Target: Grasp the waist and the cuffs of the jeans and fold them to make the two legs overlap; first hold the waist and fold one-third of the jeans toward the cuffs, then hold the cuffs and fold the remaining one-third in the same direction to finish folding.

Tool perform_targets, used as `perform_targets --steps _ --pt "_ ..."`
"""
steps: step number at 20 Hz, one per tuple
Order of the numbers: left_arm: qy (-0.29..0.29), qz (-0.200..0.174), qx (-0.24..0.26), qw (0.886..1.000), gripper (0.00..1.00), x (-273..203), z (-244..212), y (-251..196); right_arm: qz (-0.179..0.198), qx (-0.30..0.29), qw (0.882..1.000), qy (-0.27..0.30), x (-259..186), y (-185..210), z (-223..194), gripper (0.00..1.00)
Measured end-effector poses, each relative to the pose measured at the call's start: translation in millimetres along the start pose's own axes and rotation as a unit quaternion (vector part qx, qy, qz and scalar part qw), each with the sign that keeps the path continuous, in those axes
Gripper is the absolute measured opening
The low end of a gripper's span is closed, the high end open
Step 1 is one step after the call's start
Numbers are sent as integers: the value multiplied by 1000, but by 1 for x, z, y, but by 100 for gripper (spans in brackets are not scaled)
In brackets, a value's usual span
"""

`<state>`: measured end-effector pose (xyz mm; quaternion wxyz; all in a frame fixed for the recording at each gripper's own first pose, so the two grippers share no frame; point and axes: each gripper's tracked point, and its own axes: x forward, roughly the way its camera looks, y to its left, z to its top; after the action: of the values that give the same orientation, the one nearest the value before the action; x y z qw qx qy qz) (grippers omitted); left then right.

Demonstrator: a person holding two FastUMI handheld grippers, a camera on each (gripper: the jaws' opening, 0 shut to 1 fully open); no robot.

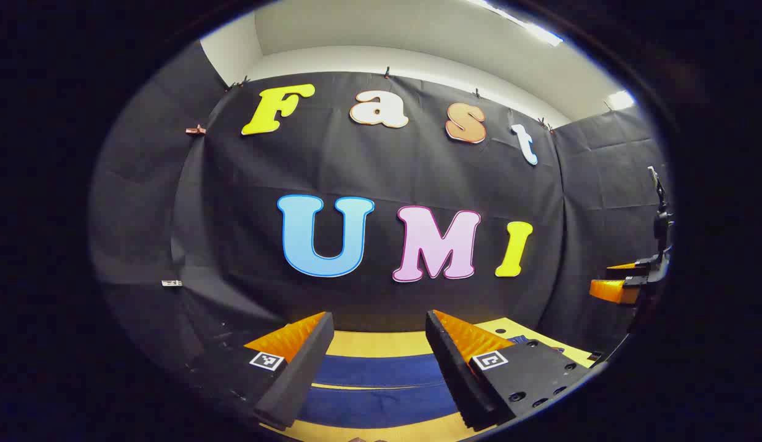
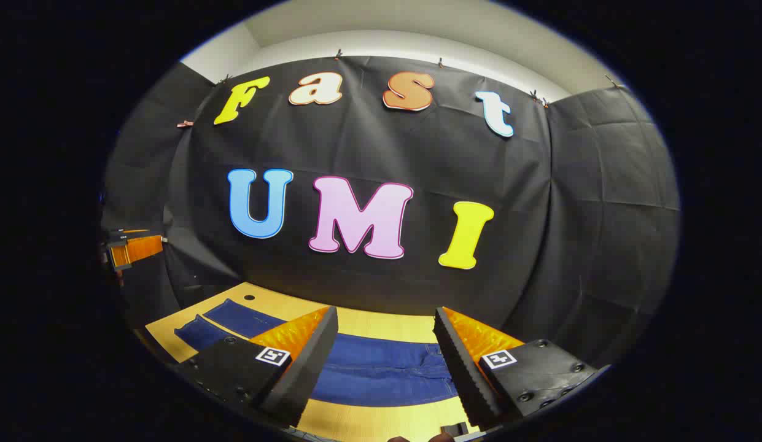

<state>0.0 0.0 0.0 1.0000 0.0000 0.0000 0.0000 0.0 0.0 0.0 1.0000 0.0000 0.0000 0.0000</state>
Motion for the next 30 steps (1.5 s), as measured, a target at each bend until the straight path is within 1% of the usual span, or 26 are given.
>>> perform_targets --steps 5,8,11,15,18,19,21,23,25,26,27,29,30 --pt "7 0 -10 1000 96 5 -5 -1 -10 2 1000 12 5 -16 -5 97" --pt "13 6 -15 1000 95 4 -9 3 -19 4 1000 10 4 -26 -2 97" --pt "14 12 -17 1000 95 3 -9 6 -24 3 1000 13 -1 -31 -6 97" --pt "13 9 -10 1000 95 -4 -9 6 -27 0 1000 15 -8 -31 -7 97" --pt "12 -9 13 1000 95 -8 -10 4 -19 -22 999 16 -6 -29 -11 97" --pt "11 -22 27 999 95 -9 -11 4 -16 -32 999 12 -4 -30 -13 97" --pt "16 -56 51 997 95 -7 -22 6 4 -48 999 12 4 -32 -25 97" --pt "58 -93 90 990 95 -2 -54 15 25 -66 997 42 16 -41 -58 97" --pt "121 -127 141 974 97 -2 -97 28 55 -91 990 92 29 -51 -102 97" --pt "151 -138 162 965 97 3 -120 36 75 -105 983 128 37 -54 -130 97" --pt "177 -151 173 957 97 6 -143 42 98 -124 974 161 45 -57 -157 97" --pt "234 -176 169 941 97 16 -196 48 139 -159 954 214 59 -66 -205 98" --pt "267 -189 167 930 97 19 -223 52 162 -171 941 243 65 -71 -232 98"
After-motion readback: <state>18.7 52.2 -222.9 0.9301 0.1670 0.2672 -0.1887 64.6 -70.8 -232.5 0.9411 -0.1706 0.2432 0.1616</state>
